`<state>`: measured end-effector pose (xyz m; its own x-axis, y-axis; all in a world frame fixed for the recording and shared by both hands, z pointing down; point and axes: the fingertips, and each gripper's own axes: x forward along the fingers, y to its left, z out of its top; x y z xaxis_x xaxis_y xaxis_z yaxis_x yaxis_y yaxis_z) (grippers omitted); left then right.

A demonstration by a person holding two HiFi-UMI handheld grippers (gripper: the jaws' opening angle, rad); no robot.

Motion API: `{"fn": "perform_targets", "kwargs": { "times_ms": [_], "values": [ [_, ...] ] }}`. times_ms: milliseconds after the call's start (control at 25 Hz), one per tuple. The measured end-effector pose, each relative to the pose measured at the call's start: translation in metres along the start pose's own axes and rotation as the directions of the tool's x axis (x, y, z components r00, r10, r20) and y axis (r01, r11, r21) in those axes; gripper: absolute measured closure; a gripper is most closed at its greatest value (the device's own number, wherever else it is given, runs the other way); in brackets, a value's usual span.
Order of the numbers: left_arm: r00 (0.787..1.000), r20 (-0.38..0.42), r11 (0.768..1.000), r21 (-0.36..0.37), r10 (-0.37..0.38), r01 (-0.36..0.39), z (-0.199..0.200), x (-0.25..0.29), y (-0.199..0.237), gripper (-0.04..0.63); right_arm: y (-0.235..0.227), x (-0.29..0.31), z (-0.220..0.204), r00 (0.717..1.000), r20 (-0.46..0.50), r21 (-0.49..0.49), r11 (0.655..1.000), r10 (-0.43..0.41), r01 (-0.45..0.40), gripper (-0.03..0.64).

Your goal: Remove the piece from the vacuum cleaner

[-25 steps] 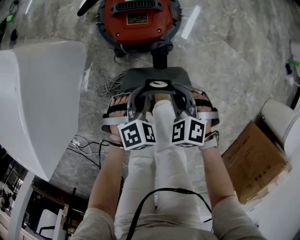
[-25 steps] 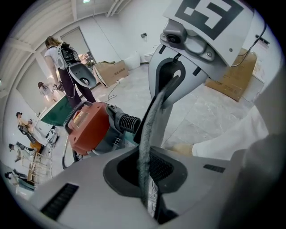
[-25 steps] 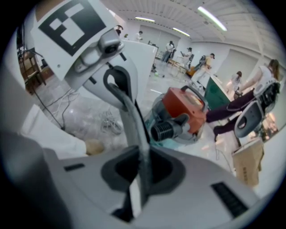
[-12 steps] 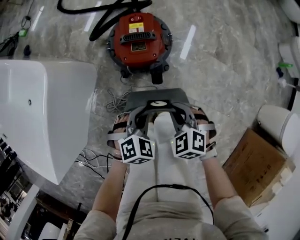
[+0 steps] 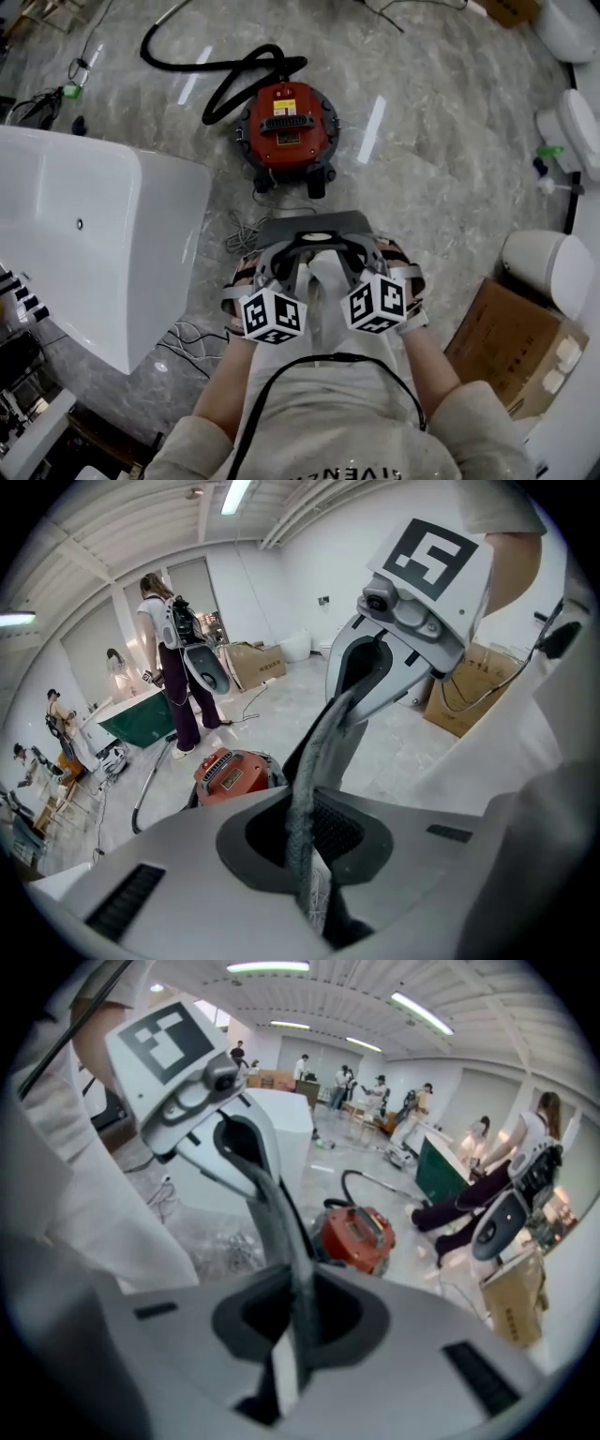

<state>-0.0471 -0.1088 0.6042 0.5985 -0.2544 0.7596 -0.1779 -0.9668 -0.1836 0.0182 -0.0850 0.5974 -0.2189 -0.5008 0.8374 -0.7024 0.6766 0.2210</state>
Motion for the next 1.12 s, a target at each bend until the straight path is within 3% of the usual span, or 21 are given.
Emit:
{"fn": "perform_targets", "kwargs": {
  "times_ms": [400, 1120],
  "values": [
    [0.999, 0.044, 1.0, -0.006, -0.021, 0.022, 0.03, -0.046, 0.016, 0.56, -0.01, -0.044, 0.037, 1.0, 0.007, 0.023, 1.0, -0.007, 0.007, 0.578],
    [0.992, 0.114, 0.998, -0.025, -0.054, 0.057, 0.087, -0.105, 0.048, 0.56, -0.043, -0.111, 0.09, 0.997, 0.074, -0.026, 1.0, 0.001, 0.001, 0.578]
  ]
}}
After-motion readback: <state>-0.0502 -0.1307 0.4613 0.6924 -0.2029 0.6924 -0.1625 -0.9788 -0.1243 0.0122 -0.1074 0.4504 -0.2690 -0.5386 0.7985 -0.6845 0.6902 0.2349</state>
